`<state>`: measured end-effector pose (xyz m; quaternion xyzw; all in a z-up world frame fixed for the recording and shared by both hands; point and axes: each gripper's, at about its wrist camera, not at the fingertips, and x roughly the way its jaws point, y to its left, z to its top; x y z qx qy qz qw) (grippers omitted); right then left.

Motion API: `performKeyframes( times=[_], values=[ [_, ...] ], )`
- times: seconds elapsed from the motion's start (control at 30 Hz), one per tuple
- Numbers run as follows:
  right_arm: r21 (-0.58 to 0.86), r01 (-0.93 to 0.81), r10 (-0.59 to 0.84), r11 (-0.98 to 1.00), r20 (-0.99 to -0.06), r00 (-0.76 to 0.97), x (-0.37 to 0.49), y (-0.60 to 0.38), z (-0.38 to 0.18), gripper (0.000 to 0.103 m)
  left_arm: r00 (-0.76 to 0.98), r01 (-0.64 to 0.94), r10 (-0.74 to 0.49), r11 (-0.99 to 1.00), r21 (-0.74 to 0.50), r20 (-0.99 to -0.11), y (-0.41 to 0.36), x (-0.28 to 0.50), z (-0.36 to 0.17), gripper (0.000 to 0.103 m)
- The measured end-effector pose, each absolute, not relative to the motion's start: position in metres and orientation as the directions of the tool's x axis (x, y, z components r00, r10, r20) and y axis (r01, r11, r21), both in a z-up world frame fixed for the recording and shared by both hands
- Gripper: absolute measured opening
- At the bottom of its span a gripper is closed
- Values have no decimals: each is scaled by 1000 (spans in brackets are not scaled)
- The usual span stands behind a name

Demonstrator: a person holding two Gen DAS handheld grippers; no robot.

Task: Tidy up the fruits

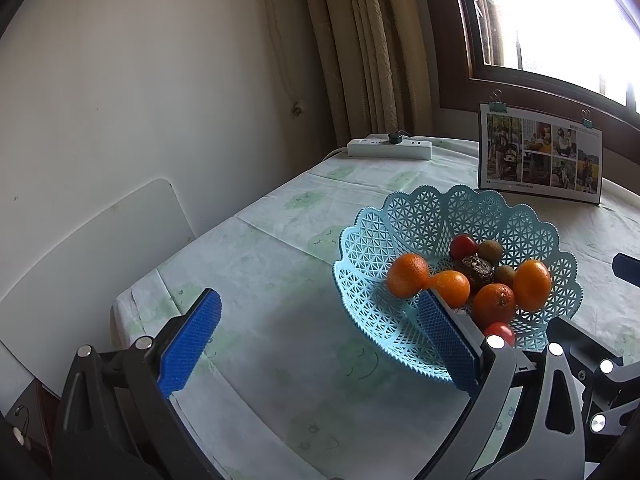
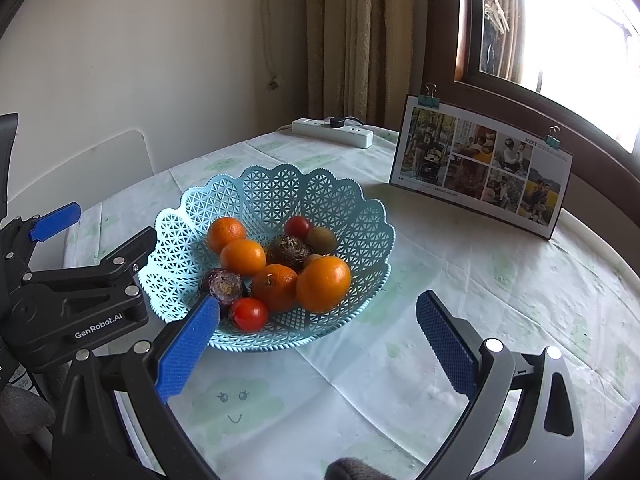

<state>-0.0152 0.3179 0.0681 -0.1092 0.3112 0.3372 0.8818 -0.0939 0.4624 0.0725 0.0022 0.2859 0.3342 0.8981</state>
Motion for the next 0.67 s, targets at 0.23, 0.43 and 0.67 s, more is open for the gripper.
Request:
performKeyframes(
  times=[0.23, 0.43, 0.67],
  values=[
    [4, -665, 526, 747, -616, 587, -14, 316, 66, 98, 613, -599, 603, 776, 197, -511, 462, -94, 73, 100],
    [-4, -646, 503, 763, -624, 598, -11, 309, 66, 98, 619, -592, 598, 781, 198, -508, 457, -94, 75, 100],
    [-18, -560, 410, 828, -662, 627, -1, 274, 61, 98, 661, -538, 550, 822, 188, -510, 433, -88, 80, 100]
  ],
)
